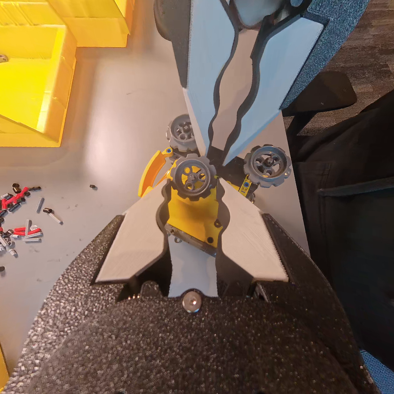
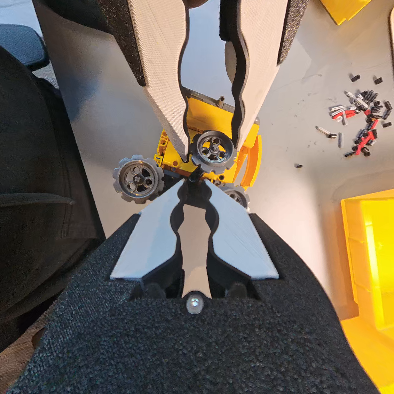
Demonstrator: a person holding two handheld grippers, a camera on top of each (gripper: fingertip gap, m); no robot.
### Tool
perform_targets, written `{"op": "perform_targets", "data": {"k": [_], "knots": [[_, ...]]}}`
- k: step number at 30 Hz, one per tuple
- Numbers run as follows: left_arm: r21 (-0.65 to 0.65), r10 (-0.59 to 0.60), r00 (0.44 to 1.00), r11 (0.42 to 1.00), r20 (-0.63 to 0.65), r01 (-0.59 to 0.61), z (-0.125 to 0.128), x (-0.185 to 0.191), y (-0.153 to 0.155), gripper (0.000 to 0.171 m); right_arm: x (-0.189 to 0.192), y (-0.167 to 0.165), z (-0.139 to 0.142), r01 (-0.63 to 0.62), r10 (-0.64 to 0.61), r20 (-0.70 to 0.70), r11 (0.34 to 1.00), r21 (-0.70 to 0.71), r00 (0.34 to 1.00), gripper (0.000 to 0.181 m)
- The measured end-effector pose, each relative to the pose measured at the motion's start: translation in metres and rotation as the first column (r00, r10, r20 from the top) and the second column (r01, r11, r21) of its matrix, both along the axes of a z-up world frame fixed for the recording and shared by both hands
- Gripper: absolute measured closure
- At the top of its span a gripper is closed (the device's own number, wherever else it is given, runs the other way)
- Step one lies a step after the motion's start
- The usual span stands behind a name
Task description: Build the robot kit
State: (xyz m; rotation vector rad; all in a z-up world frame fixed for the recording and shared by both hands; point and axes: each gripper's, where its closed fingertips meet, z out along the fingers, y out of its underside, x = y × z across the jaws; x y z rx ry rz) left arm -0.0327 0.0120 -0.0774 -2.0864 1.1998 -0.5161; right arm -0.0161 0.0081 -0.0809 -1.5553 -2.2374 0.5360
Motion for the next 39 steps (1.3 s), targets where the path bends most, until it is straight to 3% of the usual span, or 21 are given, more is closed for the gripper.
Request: {"op": "perform_targets", "data": {"k": [16,39], "knots": [[-0.003,-0.002,1.0,1.0,0.018,0.002,0.0024,0.0031,-0.0024,0.132,-0.0013,0.0061,0.0052,0.009,-0.01,0.018,0.998,0.063,1.0,0.172],[-0.005,-0.026,0.999,1.0,0.031,0.026,0.0034,0.0075,-0.0056,0.132,0.0026,-0.0008,-0.0013,0.026,-0.025,0.048,1.0,-0.007,0.999,0.173]]}}
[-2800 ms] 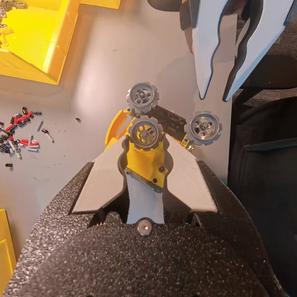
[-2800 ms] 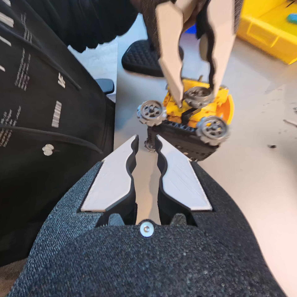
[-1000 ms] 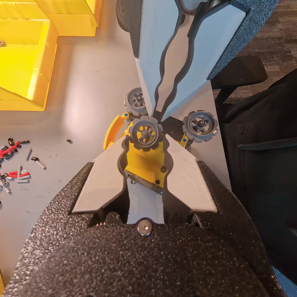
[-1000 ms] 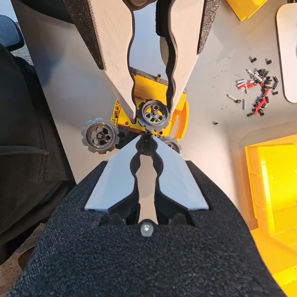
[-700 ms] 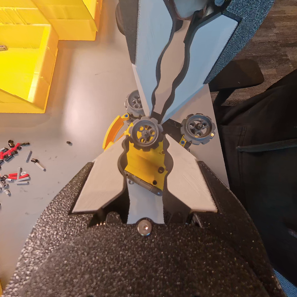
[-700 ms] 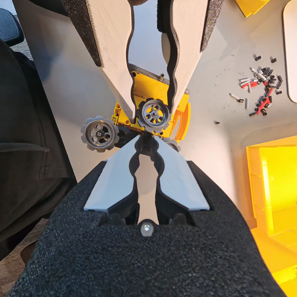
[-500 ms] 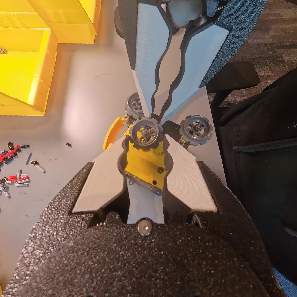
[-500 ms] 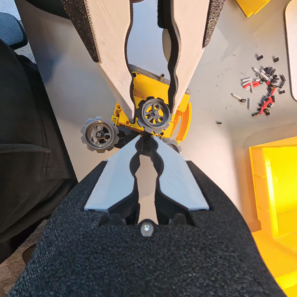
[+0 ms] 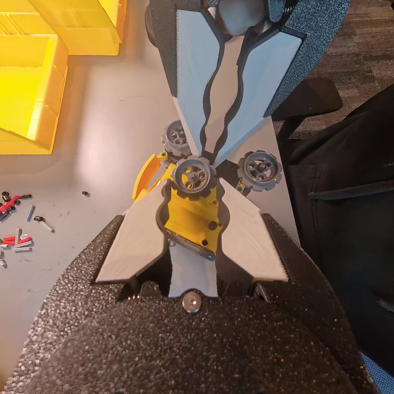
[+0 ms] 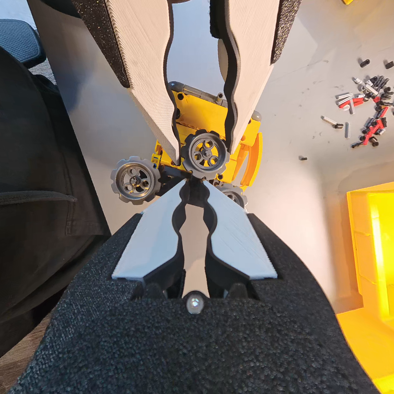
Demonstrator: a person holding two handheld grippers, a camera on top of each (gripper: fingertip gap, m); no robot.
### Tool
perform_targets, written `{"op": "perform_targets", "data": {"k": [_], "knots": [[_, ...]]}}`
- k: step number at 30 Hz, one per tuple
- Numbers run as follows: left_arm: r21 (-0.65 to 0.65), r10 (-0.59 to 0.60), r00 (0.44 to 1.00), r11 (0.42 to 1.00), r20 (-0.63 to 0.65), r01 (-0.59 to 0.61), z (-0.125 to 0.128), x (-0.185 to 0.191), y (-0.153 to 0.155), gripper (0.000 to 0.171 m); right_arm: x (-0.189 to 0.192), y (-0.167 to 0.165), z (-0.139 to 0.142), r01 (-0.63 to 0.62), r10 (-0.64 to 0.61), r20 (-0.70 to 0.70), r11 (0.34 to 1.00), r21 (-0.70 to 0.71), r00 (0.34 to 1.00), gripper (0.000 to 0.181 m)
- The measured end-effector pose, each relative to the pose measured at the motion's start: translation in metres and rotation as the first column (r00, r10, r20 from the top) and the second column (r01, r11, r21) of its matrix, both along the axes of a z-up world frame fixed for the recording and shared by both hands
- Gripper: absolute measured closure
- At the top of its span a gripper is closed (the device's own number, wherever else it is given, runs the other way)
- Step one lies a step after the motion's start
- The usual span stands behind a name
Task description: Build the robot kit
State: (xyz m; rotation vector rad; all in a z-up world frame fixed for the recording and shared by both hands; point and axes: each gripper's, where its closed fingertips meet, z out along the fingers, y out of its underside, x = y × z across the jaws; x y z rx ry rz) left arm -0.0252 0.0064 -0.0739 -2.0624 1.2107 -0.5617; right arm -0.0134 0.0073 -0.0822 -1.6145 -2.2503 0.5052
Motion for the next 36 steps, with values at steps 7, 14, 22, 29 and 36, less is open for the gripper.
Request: {"op": "perform_targets", "data": {"k": [7,14,22,29,36], "knots": [[0.043,-0.011,1.0,0.999,-0.009,0.011,-0.001,0.002,-0.002,0.132,0.002,-0.003,-0.002,0.022,-0.021,0.009,1.0,-0.003,1.0,0.174],[0.081,-0.03,1.0,0.996,-0.004,0.03,-0.002,0.004,-0.004,0.132,0.004,-0.003,-0.004,0.039,-0.039,0.039,0.999,-0.001,0.998,0.174],[0.088,-0.011,1.0,0.996,0.02,0.01,-0.002,0.001,-0.002,0.132,0.002,-0.001,-0.004,0.061,-0.06,0.074,0.998,-0.003,0.995,0.174],[0.074,-0.008,1.0,0.997,0.016,0.006,-0.001,0.001,-0.001,0.132,0.007,0.004,0.012,0.04,-0.041,0.059,0.999,0.01,0.997,0.177],[0.061,0.0,1.0,0.998,0.029,-0.002,-0.001,0.002,-0.001,0.132,0.002,0.006,0.002,0.016,-0.017,0.085,1.0,0.022,0.996,0.181]]}}
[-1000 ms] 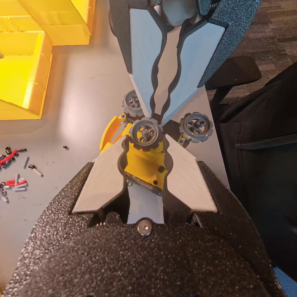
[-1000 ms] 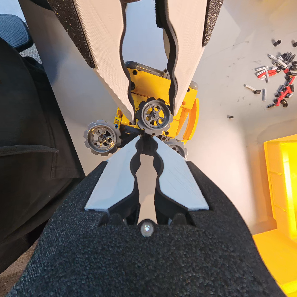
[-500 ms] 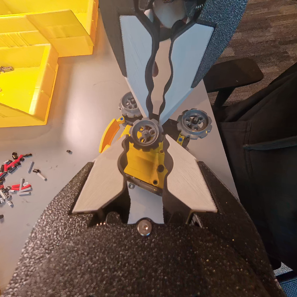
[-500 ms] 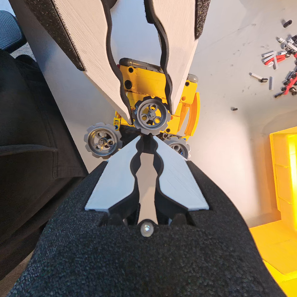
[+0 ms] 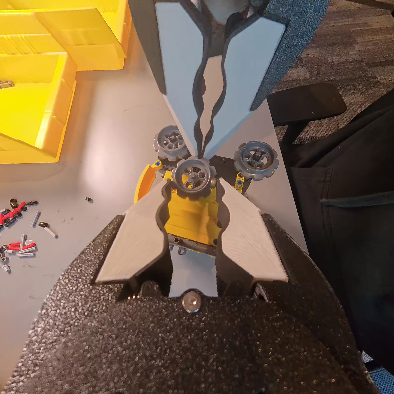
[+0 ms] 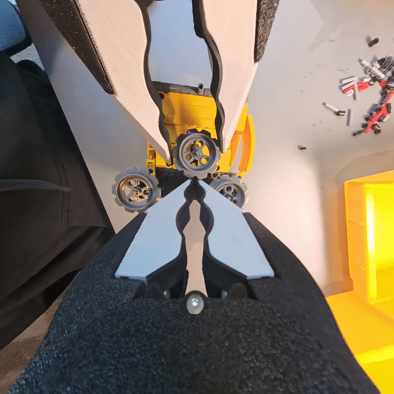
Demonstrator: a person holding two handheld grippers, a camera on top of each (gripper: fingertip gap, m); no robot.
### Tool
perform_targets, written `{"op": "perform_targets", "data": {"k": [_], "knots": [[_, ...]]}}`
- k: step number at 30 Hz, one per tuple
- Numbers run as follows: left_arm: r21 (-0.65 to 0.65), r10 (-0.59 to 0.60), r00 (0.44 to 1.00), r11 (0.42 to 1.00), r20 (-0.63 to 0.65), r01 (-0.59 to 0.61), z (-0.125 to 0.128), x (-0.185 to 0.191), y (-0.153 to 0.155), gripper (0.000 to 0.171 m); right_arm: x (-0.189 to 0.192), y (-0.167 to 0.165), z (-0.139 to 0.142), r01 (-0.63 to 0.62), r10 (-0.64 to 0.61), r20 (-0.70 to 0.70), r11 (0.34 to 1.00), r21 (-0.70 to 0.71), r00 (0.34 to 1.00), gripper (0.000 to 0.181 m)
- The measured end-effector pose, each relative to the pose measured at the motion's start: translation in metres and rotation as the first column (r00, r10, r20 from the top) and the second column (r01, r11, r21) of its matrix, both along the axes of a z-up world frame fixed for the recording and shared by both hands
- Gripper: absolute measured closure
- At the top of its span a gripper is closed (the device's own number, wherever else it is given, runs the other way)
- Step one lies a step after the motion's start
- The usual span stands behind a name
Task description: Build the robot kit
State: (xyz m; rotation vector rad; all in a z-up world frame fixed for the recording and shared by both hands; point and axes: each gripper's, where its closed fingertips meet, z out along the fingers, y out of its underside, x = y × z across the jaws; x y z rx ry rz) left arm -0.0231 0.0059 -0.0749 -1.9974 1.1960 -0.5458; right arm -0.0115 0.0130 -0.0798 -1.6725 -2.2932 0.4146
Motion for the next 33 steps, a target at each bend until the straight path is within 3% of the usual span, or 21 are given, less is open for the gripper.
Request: {"op": "perform_targets", "data": {"k": [9,14,25,33], "knots": [[-0.019,0.005,0.998,1.0,0.055,-0.004,-0.0006,0.0009,-0.0018,0.132,0.0012,-0.0039,-0.0009,-0.014,0.014,0.001,1.0,-0.021,1.0,0.181],[-0.027,0.026,0.995,0.999,0.092,-0.023,-0.0015,0.0024,-0.0016,0.132,0.0025,-0.0057,-0.0047,-0.044,0.044,-0.005,0.998,0.044,0.999,0.181],[-0.009,0.051,0.997,0.999,0.056,-0.051,-0.0041,-0.0008,-0.0021,0.131,0.0005,-0.006,-0.006,-0.095,0.091,0.045,0.991,0.091,0.995,0.181],[-0.042,0.077,0.994,0.996,0.08,-0.074,-0.0036,-0.0013,-0.0004,0.131,-0.0021,-0.0023,-0.0027,-0.008,0.019,-0.125,0.996,0.088,0.992,0.181]]}}
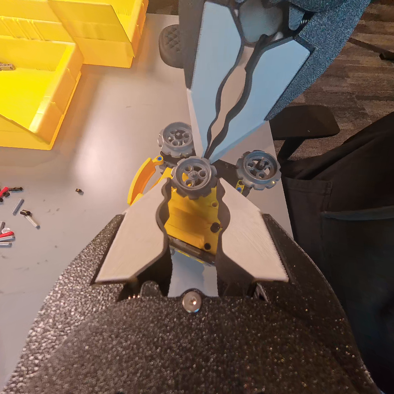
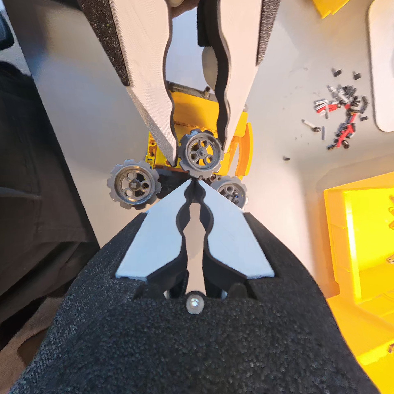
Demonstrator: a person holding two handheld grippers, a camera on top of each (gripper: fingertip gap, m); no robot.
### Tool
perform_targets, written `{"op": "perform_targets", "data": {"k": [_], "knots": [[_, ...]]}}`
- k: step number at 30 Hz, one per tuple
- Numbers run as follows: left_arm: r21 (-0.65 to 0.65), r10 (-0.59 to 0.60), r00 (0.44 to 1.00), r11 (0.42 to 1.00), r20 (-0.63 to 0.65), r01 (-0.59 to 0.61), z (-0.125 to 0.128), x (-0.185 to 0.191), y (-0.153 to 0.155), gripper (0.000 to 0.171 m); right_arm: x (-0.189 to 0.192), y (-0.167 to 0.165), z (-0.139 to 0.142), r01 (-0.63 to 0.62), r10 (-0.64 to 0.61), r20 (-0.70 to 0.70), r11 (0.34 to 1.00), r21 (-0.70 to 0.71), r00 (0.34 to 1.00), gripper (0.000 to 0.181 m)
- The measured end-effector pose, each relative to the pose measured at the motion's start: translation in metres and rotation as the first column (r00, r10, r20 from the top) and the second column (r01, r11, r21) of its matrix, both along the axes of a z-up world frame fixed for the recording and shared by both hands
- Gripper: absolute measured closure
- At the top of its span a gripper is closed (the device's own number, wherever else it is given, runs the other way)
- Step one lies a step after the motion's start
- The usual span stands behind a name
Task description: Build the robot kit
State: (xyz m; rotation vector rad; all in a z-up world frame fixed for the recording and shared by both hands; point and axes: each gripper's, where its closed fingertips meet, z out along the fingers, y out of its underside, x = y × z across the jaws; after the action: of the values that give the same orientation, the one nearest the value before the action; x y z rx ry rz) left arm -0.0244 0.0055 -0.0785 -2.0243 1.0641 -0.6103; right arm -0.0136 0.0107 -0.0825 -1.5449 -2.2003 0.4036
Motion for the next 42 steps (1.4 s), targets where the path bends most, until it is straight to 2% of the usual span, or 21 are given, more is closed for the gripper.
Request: {"op": "perform_targets", "data": {"k": [5,9,12,16,20,24,30,33,34,35,39,42], "knots": [[-0.031,0.008,1.0,0.999,0.02,-0.007,0.0,-0.002,0.0,0.131,-0.003,0.003,0.003,0.006,-0.006,-0.167,1.0,0.002,0.986,0.181],[-0.071,0.025,0.999,0.997,0.04,-0.022,-0.001,-0.003,0.001,0.131,-0.008,0.001,0.004,0.022,-0.043,-0.243,0.996,-0.087,0.969,0.181],[-0.095,0.039,0.996,0.995,0.078,-0.032,-0.001,-0.003,0.001,0.131,-0.01,0.002,0.003,0.029,-0.061,-0.255,0.991,-0.127,0.965,0.181],[-0.115,0.045,0.993,0.993,0.113,-0.032,-0.002,-0.001,-0.002,0.131,-0.008,-0.001,0.001,-0.004,-0.024,-0.239,0.994,-0.113,0.971,0.181],[-0.096,0.042,0.995,0.995,0.085,-0.034,-0.003,0.0,-0.004,0.131,-0.006,-0.004,0.0,-0.045,0.043,-0.175,0.999,-0.007,0.984,0.181],[-0.07,0.048,0.997,0.997,0.059,-0.043,-0.006,0.0,-0.004,0.13,-0.005,-0.004,-0.001,-0.053,0.057,-0.147,0.998,0.028,0.987,0.181],[-0.046,0.049,0.999,0.998,0.001,-0.049,-0.009,-0.002,-0.003,0.129,-0.008,-0.002,0.0,-0.034,0.028,-0.207,0.999,-0.023,0.978,0.181],[-0.023,0.043,0.999,0.999,0.029,-0.042,-0.004,-0.004,-0.008,0.124,-0.004,-0.002,0.003,-0.04,0.021,-0.268,0.997,-0.066,0.963,0.18],[0.004,0.06,0.997,0.998,0.037,-0.061,0.0,-0.008,-0.01,0.123,0.0,-0.005,0.006,-0.055,0.022,-0.298,0.993,-0.101,0.954,0.166],[0.029,0.081,0.996,0.996,0.042,-0.082,0.003,-0.015,-0.012,0.123,0.003,-0.008,0.012,-0.073,0.024,-0.344,0.989,-0.132,0.939,0.162],[0.093,0.18,0.978,0.977,0.106,-0.19,0.016,-0.044,-0.032,0.12,0.023,0.001,0.035,-0.084,-0.007,-0.512,0.984,-0.154,0.859,0.156],[0.075,0.256,0.946,0.958,0.198,-0.275,0.014,-0.059,-0.047,0.113,0.036,0.021,0.029,-0.049,-0.029,-0.55,0.991,-0.127,0.835,0.143]]}}
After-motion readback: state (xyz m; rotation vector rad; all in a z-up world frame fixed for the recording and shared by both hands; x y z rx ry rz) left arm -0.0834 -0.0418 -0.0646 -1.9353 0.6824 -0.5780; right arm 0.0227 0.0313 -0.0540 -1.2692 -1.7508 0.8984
